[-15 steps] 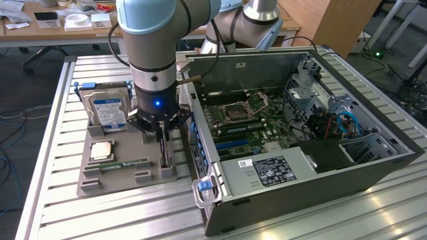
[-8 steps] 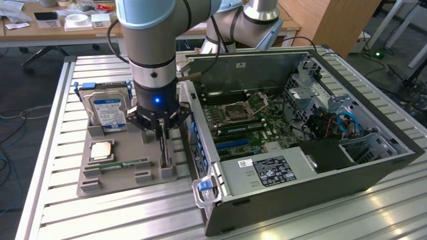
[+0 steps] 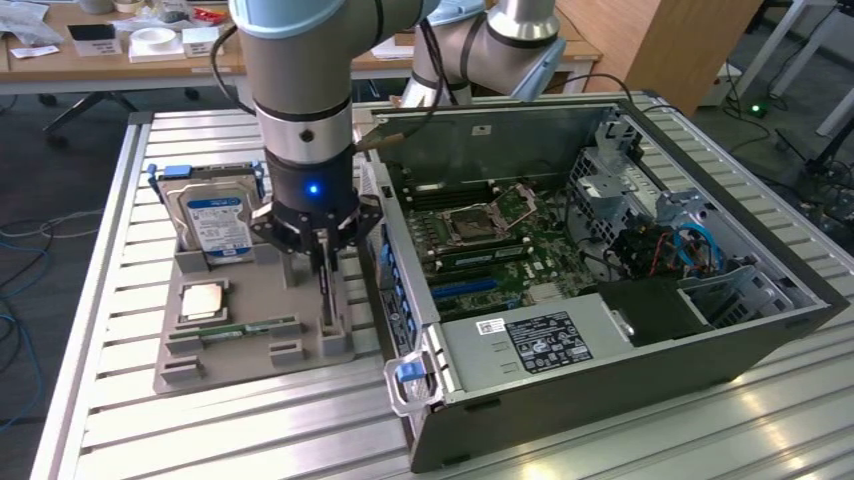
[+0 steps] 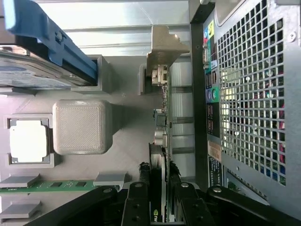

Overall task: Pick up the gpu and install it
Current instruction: 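Pick up the gpu and move the gpu toward the slot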

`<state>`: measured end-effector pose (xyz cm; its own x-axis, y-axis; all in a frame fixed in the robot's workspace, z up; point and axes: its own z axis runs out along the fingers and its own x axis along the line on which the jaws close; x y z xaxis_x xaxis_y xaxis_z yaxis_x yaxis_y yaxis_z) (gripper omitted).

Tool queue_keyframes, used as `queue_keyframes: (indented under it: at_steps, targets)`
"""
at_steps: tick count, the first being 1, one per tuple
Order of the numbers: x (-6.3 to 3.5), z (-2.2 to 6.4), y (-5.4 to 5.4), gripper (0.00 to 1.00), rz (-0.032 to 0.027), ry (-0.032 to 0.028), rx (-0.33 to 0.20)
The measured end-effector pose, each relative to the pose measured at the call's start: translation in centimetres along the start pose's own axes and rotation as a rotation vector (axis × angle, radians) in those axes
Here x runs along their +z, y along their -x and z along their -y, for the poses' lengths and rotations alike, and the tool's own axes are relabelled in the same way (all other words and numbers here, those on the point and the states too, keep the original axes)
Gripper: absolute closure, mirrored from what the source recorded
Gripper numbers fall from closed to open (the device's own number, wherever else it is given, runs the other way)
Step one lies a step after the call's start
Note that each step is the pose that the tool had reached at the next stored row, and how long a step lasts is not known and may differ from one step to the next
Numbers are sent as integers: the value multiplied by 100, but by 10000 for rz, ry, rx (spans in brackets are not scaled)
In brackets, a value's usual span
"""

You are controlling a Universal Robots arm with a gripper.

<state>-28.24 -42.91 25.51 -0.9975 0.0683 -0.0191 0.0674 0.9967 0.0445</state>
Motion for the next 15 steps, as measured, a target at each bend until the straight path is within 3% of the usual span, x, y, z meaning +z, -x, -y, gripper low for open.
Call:
queue_keyframes:
  at_steps: [15]
  targets:
    - [-416, -19, 8, 74, 1, 1, -1]
